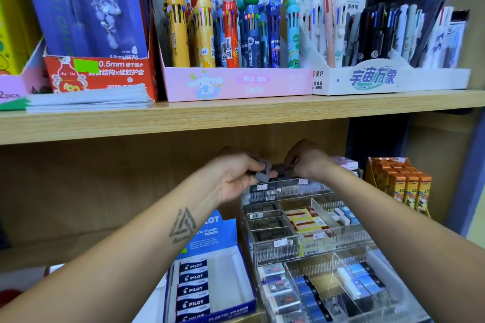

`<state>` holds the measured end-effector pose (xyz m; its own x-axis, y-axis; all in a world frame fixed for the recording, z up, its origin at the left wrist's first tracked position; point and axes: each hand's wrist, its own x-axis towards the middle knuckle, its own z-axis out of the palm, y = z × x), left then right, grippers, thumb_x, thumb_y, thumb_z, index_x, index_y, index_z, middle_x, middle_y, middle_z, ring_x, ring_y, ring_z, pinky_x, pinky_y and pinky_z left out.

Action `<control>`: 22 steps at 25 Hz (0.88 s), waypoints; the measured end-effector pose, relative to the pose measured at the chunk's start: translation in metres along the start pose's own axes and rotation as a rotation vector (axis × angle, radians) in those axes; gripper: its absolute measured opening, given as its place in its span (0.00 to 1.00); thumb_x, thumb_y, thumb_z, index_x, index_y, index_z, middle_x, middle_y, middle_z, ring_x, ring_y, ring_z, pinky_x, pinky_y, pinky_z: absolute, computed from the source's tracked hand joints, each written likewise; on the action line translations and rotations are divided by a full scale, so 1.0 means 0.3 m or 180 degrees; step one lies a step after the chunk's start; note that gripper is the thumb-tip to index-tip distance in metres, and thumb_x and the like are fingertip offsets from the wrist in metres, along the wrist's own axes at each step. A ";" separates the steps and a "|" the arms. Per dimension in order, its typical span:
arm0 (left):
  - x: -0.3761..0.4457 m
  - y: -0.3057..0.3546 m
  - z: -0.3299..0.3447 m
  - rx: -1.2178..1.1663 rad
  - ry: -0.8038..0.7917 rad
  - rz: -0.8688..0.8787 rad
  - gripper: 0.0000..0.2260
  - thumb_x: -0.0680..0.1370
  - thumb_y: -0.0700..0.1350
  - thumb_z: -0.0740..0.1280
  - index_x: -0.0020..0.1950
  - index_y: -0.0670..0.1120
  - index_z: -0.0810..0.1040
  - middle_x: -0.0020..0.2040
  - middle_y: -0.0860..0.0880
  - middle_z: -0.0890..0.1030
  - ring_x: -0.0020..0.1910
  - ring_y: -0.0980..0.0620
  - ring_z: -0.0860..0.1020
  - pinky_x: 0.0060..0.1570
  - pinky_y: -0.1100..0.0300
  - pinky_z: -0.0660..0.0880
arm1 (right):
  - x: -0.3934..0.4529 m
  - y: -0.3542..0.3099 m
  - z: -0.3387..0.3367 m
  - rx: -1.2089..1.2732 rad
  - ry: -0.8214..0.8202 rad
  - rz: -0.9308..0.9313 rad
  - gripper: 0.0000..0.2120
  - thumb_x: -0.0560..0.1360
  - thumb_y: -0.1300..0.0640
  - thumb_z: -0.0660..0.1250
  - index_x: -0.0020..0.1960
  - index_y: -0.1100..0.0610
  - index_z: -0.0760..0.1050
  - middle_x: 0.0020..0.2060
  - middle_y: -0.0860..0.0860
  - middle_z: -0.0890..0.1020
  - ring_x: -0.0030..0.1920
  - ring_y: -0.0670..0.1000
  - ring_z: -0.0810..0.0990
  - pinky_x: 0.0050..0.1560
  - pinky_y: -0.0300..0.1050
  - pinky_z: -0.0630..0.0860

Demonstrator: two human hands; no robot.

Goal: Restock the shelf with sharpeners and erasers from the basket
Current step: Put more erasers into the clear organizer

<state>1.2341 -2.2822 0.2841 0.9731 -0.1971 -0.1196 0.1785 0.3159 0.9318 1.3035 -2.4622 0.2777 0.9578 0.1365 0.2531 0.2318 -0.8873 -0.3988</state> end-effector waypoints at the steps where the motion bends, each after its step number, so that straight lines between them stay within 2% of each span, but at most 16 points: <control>1: -0.005 -0.001 -0.002 -0.0058 -0.0037 0.0021 0.17 0.79 0.25 0.56 0.68 0.34 0.67 0.66 0.31 0.73 0.60 0.33 0.78 0.57 0.51 0.78 | 0.006 0.001 0.005 -0.0097 -0.0038 0.0026 0.04 0.73 0.59 0.74 0.47 0.56 0.85 0.48 0.51 0.84 0.46 0.51 0.82 0.38 0.43 0.83; 4: -0.013 -0.003 -0.009 0.0005 -0.0142 0.0054 0.17 0.80 0.25 0.56 0.66 0.38 0.69 0.65 0.33 0.76 0.59 0.36 0.79 0.50 0.43 0.81 | -0.021 -0.001 -0.013 -0.0061 0.0003 -0.0258 0.07 0.75 0.58 0.70 0.51 0.53 0.84 0.53 0.49 0.82 0.49 0.51 0.82 0.44 0.44 0.83; 6: -0.018 -0.001 -0.008 0.0128 -0.0182 0.0008 0.16 0.80 0.26 0.55 0.65 0.38 0.70 0.60 0.36 0.78 0.58 0.37 0.80 0.49 0.43 0.81 | -0.072 -0.006 -0.040 0.0868 0.0009 -0.0729 0.15 0.74 0.63 0.70 0.57 0.49 0.82 0.55 0.47 0.83 0.53 0.49 0.82 0.51 0.44 0.81; 8: -0.028 -0.003 0.008 0.0402 -0.0212 0.0062 0.12 0.80 0.26 0.57 0.61 0.34 0.71 0.50 0.36 0.80 0.50 0.38 0.81 0.44 0.47 0.82 | -0.132 -0.023 -0.065 0.1755 -0.0464 -0.1109 0.21 0.73 0.70 0.70 0.62 0.52 0.79 0.52 0.49 0.85 0.53 0.47 0.83 0.56 0.40 0.79; 9: -0.038 -0.004 0.023 0.0555 -0.0212 0.0108 0.09 0.79 0.25 0.58 0.58 0.32 0.71 0.47 0.35 0.80 0.46 0.39 0.81 0.42 0.50 0.82 | -0.146 -0.023 -0.074 0.1772 -0.0630 -0.1188 0.20 0.74 0.71 0.70 0.62 0.55 0.79 0.51 0.51 0.86 0.52 0.46 0.84 0.57 0.38 0.78; 11: -0.050 -0.008 0.049 0.0580 -0.0121 0.0260 0.05 0.78 0.26 0.61 0.50 0.34 0.71 0.44 0.33 0.79 0.42 0.38 0.81 0.43 0.50 0.81 | -0.156 -0.018 -0.093 0.1441 -0.0621 -0.1193 0.15 0.74 0.68 0.71 0.59 0.57 0.81 0.50 0.53 0.86 0.50 0.47 0.84 0.57 0.38 0.78; 13: -0.039 -0.004 0.063 0.0567 -0.0002 0.0471 0.07 0.79 0.29 0.64 0.54 0.35 0.70 0.49 0.32 0.80 0.44 0.37 0.83 0.47 0.48 0.82 | -0.155 0.000 -0.114 0.1403 -0.0400 -0.1050 0.09 0.74 0.63 0.73 0.53 0.55 0.83 0.48 0.53 0.87 0.48 0.47 0.84 0.55 0.40 0.78; 14: -0.019 0.002 0.059 0.0999 0.0221 0.0718 0.10 0.79 0.32 0.66 0.60 0.36 0.70 0.52 0.35 0.81 0.48 0.38 0.83 0.51 0.48 0.82 | -0.151 0.013 -0.122 0.1410 -0.0213 -0.0917 0.07 0.74 0.61 0.74 0.51 0.53 0.83 0.46 0.51 0.87 0.48 0.47 0.84 0.54 0.42 0.79; 16: 0.013 0.006 0.031 0.2823 0.0693 0.1403 0.14 0.81 0.40 0.65 0.67 0.42 0.73 0.59 0.44 0.81 0.55 0.45 0.82 0.58 0.53 0.79 | -0.133 0.042 -0.125 0.1082 0.0191 -0.0564 0.06 0.73 0.60 0.75 0.49 0.54 0.83 0.45 0.49 0.86 0.48 0.48 0.84 0.52 0.42 0.79; 17: 0.014 -0.003 0.020 0.3653 0.0685 0.1666 0.15 0.82 0.43 0.63 0.68 0.45 0.74 0.60 0.47 0.80 0.55 0.47 0.81 0.58 0.56 0.77 | -0.123 0.055 -0.121 0.0829 0.0283 -0.0363 0.05 0.73 0.60 0.75 0.49 0.54 0.84 0.44 0.48 0.85 0.48 0.48 0.83 0.49 0.40 0.77; 19: 0.013 -0.043 -0.005 0.4724 0.0292 0.1829 0.14 0.83 0.47 0.60 0.66 0.47 0.77 0.58 0.47 0.82 0.52 0.45 0.81 0.54 0.52 0.79 | -0.106 0.064 -0.101 0.0492 0.0193 -0.0098 0.05 0.72 0.61 0.76 0.45 0.52 0.84 0.40 0.45 0.83 0.46 0.47 0.82 0.45 0.37 0.74; 22: 0.020 -0.112 -0.046 0.5523 0.0005 0.1936 0.16 0.83 0.49 0.57 0.66 0.47 0.77 0.60 0.44 0.81 0.53 0.42 0.81 0.53 0.48 0.79 | -0.091 0.048 -0.063 0.0360 0.0001 -0.0055 0.05 0.71 0.61 0.77 0.43 0.51 0.84 0.37 0.42 0.82 0.43 0.45 0.81 0.40 0.34 0.74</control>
<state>1.2359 -2.2814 0.2473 0.8380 -0.4345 0.3302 -0.4896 -0.8658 0.1033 1.2774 -2.4871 0.2816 0.9534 0.1512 0.2611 0.2661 -0.8294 -0.4912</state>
